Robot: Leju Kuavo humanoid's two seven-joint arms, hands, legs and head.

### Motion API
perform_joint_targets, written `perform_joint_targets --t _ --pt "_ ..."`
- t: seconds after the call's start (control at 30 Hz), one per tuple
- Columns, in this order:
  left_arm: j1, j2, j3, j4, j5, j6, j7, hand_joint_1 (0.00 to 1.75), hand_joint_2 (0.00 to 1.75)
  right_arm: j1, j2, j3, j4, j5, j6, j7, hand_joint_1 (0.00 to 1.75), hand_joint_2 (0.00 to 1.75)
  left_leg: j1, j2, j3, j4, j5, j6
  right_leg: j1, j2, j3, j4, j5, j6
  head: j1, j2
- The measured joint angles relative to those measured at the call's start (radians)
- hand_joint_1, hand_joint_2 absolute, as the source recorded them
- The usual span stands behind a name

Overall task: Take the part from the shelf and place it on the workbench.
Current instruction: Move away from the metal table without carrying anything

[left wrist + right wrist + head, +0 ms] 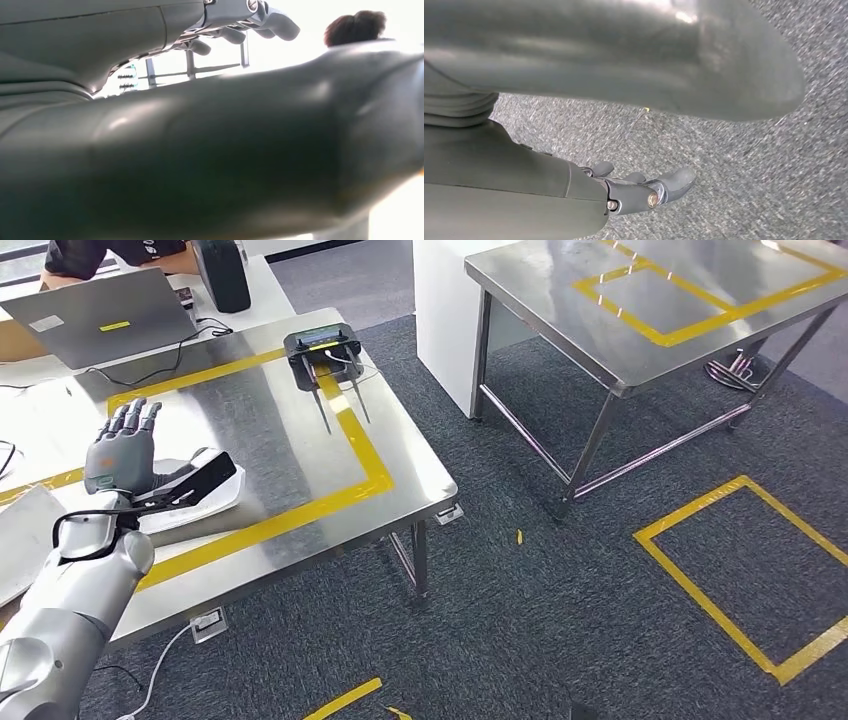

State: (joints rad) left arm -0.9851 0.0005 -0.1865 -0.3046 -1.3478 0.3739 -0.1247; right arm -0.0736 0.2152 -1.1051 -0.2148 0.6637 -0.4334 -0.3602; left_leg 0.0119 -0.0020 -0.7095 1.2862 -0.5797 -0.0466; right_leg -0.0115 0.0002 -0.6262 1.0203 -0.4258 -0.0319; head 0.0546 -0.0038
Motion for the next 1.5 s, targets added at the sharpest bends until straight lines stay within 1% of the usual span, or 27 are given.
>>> perform_joint_targets --t 0.03,0.1,0.13,0.2,0.27,0.33,0.43,0.47,0.5,0.53,0.63,0.7,0.77,0.83,0.87,0.93,0.97,1.0,1.03,1.07,1.13,1.2,1.3,1.37,1.43,1.47,1.5 --pt "0.002 0.000 0.000 0.000 0.000 0.000 0.000 0.00 0.00 0.000 0.000 0.000 0.000 0.000 0.000 0.000 0.00 0.00 0.001 0.000 0.029 -0.034 0.015 -0.001 -0.001 0.000 -0.008 0.002 0.006 0.003 0.000 0.000" --pt "0.001 -0.001 0.000 -0.001 0.000 0.000 0.000 0.00 0.00 0.000 0.000 0.000 0.000 -0.001 0.000 0.000 0.00 0.00 0.003 0.000 0.115 -0.164 0.053 -0.001 -0.002 0.000 -0.022 0.009 0.014 0.012 0.000 0.000" --pt "0.000 -0.002 0.000 -0.002 0.000 0.001 0.000 0.00 0.00 -0.001 0.000 0.000 0.000 -0.001 0.000 0.000 0.00 0.00 0.002 -0.003 0.145 -0.215 0.065 0.005 -0.002 0.001 -0.027 0.012 0.018 0.018 0.001 0.000" --pt "0.000 -0.004 0.000 -0.002 0.000 0.001 0.000 0.00 0.00 -0.001 0.000 0.000 0.000 -0.001 -0.001 -0.001 0.00 0.00 -0.003 -0.006 0.161 -0.251 0.071 0.023 0.000 0.002 -0.033 0.012 0.029 0.032 0.002 0.000" --pt "0.001 -0.005 0.000 -0.002 0.000 0.002 0.000 0.00 0.87 0.001 0.000 0.000 0.000 -0.001 -0.001 -0.001 0.00 0.00 -0.005 -0.006 0.155 -0.252 0.086 0.042 -0.003 0.003 -0.037 0.008 0.038 0.047 0.002 0.000" --pt "0.000 -0.006 0.000 -0.002 0.000 0.003 0.000 0.00 1.75 0.002 0.000 0.000 0.000 -0.001 -0.001 -0.001 0.00 0.00 -0.003 -0.003 0.142 -0.255 0.103 0.059 -0.005 0.003 -0.054 0.043 0.003 0.058 0.004 0.000" --pt "0.003 -0.009 0.000 -0.002 -0.001 0.004 0.001 0.00 1.75 0.001 0.000 0.000 0.000 -0.001 0.000 -0.001 0.00 0.00 -0.005 -0.002 0.112 -0.255 0.127 0.072 -0.005 0.003 -0.115 0.221 -0.122 0.065 0.008 0.000" --pt "0.005 -0.009 0.000 -0.001 -0.002 0.004 0.000 0.00 1.75 0.001 0.000 0.000 0.000 -0.001 0.000 -0.001 0.00 0.00 -0.007 -0.002 0.101 -0.254 0.134 0.073 -0.004 0.003 -0.125 0.270 -0.145 0.064 0.008 0.000" --pt "0.007 -0.009 0.000 -0.001 -0.002 0.004 0.000 0.00 1.75 0.001 0.000 0.000 0.000 0.000 0.000 -0.001 0.00 0.00 -0.010 -0.002 0.090 -0.253 0.141 0.074 -0.002 0.003 -0.119 0.288 -0.150 0.061 0.008 0.000" --pt "0.008 -0.009 0.000 -0.001 -0.002 0.005 0.000 0.00 1.75 0.001 0.000 0.000 0.000 0.000 0.000 -0.001 0.00 0.00 -0.013 -0.002 0.081 -0.252 0.148 0.074 0.001 0.003 -0.093 0.267 -0.137 0.056 0.009 0.000" --pt "0.007 -0.009 0.000 -0.002 -0.002 0.008 0.000 0.00 1.75 -0.001 -0.002 0.000 0.000 0.000 0.000 0.000 0.00 0.00 -0.020 -0.001 0.061 -0.252 0.168 0.071 0.016 0.001 0.045 0.072 -0.090 0.025 0.011 0.000" --pt "0.006 -0.008 0.000 -0.002 -0.002 0.010 -0.001 0.00 1.75 -0.002 -0.003 0.000 0.000 0.001 0.000 -0.001 0.00 0.00 -0.017 0.001 0.057 -0.255 0.181 0.062 0.025 -0.001 0.080 0.009 -0.083 0.012 0.015 0.000" --pt "0.007 -0.008 0.000 -0.002 0.000 0.011 -0.002 0.00 1.75 -0.002 -0.002 0.000 0.000 0.001 0.000 -0.001 0.00 0.00 -0.015 0.002 0.056 -0.260 0.193 0.050 0.027 0.000 0.077 -0.001 -0.066 0.005 0.022 0.000" --pt "0.007 -0.007 0.000 -0.002 0.003 0.014 -0.003 0.00 1.75 -0.002 -0.001 0.000 0.000 0.000 0.000 -0.001 0.00 0.00 -0.016 -0.001 0.044 -0.245 0.172 0.038 0.020 -0.003 0.071 -0.016 -0.046 -0.004 0.024 0.000" --pt "0.007 -0.006 0.000 -0.002 0.004 0.016 -0.004 0.00 1.75 -0.002 0.000 0.000 0.000 -0.001 0.000 0.000 0.00 0.00 -0.015 -0.001 0.033 -0.213 0.138 0.032 0.015 -0.005 0.065 -0.022 -0.034 -0.008 0.023 0.000" --pt "0.008 -0.007 0.000 -0.001 0.005 0.018 -0.004 0.00 1.75 -0.003 0.000 0.000 0.000 -0.003 -0.001 0.002 0.00 0.00 -0.009 -0.002 0.002 -0.099 0.049 0.020 0.012 -0.006 0.044 -0.024 -0.015 -0.011 0.021 0.000" --pt "0.010 -0.008 0.000 0.000 0.005 0.018 -0.003 0.00 1.75 -0.003 0.000 0.000 0.000 -0.004 -0.002 0.004 0.00 0.00 -0.006 -0.002 -0.010 -0.041 0.019 0.014 0.010 -0.006 0.031 -0.023 -0.006 -0.009 0.021 0.000" --pt "0.012 -0.010 0.000 0.000 0.004 0.019 -0.002 0.00 1.75 -0.002 0.001 0.000 0.000 -0.005 -0.004 0.005 0.00 0.00 -0.002 -0.002 -0.012 -0.003 0.009 0.009 0.007 -0.007 0.017 -0.021 0.004 -0.006 0.021 0.000" --pt "0.013 -0.012 0.000 0.001 0.003 0.019 -0.001 0.00 1.75 -0.002 0.001 0.000 0.000 -0.005 -0.005 0.006 0.00 0.00 0.001 -0.001 0.002 0.004 0.018 0.003 0.003 -0.007 0.003 -0.019 0.013 -0.002 0.021 0.000" --pt "0.013 -0.016 0.000 0.001 0.002 0.019 0.001 0.00 1.75 -0.002 0.001 0.000 0.000 -0.006 -0.006 0.007 0.00 0.00 0.006 -0.001 0.035 -0.029 0.043 -0.002 -0.001 -0.008 -0.011 -0.015 0.021 0.003 0.021 0.000" --pt "0.010 -0.024 0.000 0.000 -0.002 0.019 0.006 0.00 1.75 -0.003 0.001 -0.001 0.000 -0.008 -0.007 0.008 0.00 0.00 0.012 -0.001 0.129 -0.156 0.068 -0.013 -0.007 -0.009 -0.035 -0.003 0.034 0.018 0.020 0.000" --pt "0.007 -0.033 0.000 -0.001 -0.003 0.019 0.010 0.00 1.75 -0.003 0.001 -0.001 0.000 -0.009 -0.009 0.008 0.00 0.00 0.012 -0.005 0.180 -0.234 0.058 -0.005 -0.006 -0.008 -0.049 0.006 0.047 0.033 0.024 0.000" --pt "0.006 -0.044 0.000 -0.001 -0.003 0.019 0.014 0.00 1.75 -0.002 0.001 -0.001 0.000 -0.008 -0.010 0.008 0.00 0.00 0.007 -0.007 0.166 -0.239 0.065 0.029 -0.008 -0.005 -0.058 0.005 0.064 0.053 0.029 0.000" --pt "0.004 -0.049 0.000 -0.002 0.001 0.021 0.013 0.00 1.75 -0.001 0.001 -0.001 0.000 -0.005 -0.011 0.010 0.00 0.00 0.008 -0.003 0.148 -0.239 0.083 0.050 -0.011 -0.004 -0.080 0.050 0.016 0.062 0.031 0.000" --pt "0.003 -0.052 0.000 -0.003 0.008 0.026 0.009 0.00 1.75 -0.001 0.001 -0.001 0.000 0.001 -0.011 0.016 0.00 0.00 0.006 -0.002 0.124 -0.239 0.103 0.062 -0.010 -0.003 -0.120 0.171 -0.078 0.066 0.034 0.000" --pt "0.004 -0.054 0.000 -0.003 0.011 0.031 0.006 0.00 1.75 -0.002 0.001 -0.001 0.000 0.005 -0.012 0.020 0.00 0.00 0.003 -0.002 0.112 -0.238 0.113 0.064 -0.008 -0.003 -0.138 0.237 -0.114 0.065 0.036 0.000" --pt "0.006 -0.055 0.000 -0.003 0.013 0.037 0.003 0.00 1.75 -0.002 0.001 -0.001 0.000 0.010 -0.013 0.025 0.00 0.00 0.000 -0.002 0.099 -0.238 0.123 0.066 -0.006 -0.003 -0.146 0.287 -0.133 0.063 0.038 0.000"
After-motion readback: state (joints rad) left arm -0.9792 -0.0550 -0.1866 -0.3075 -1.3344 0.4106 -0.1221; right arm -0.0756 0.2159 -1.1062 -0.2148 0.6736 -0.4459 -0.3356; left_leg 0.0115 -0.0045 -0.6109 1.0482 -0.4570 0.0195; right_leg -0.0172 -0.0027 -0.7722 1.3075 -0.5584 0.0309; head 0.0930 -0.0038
